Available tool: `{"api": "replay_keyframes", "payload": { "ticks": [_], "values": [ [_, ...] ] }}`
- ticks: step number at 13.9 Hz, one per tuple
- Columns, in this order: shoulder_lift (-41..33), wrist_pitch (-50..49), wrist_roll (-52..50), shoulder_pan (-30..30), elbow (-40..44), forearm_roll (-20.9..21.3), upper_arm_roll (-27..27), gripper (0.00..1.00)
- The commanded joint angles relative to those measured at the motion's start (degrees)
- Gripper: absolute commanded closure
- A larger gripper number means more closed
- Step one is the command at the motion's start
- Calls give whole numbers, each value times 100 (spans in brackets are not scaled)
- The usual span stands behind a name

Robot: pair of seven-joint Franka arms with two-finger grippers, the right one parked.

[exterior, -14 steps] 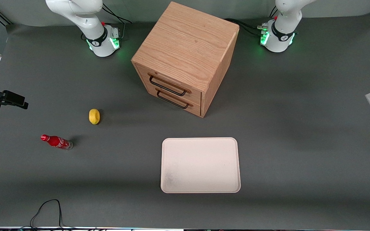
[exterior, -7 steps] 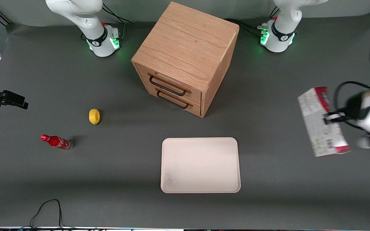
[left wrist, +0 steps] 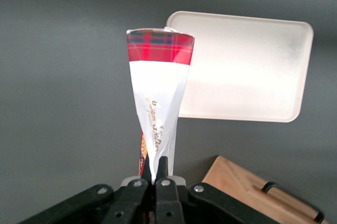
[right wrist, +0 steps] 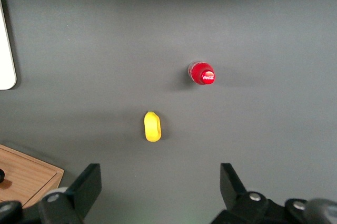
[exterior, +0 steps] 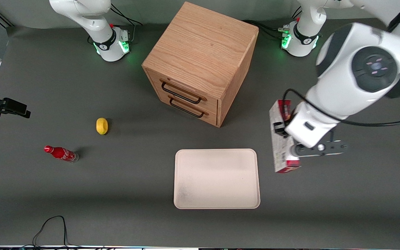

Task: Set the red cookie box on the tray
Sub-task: 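Lift the box with the left gripper and carry it toward the tray, then lower the held box onto the white tray's edge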

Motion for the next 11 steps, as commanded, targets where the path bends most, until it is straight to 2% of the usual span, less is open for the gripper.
{"api": "replay_keyframes", "payload": {
  "ticks": [1,2,4,7,9,11],
  "values": [
    [375,171,-589,-417,395,203,122,100],
    [437,198,-835,-514,395,221,130,100],
    [560,286,-847,-532,395,405,122,100],
    [920,619,-751,-506,308,432,122,100],
    [1184,996,-452,-489,211,449,122,100],
    [1334,1734,-390,-445,-253,467,139,100]
  ]
}}
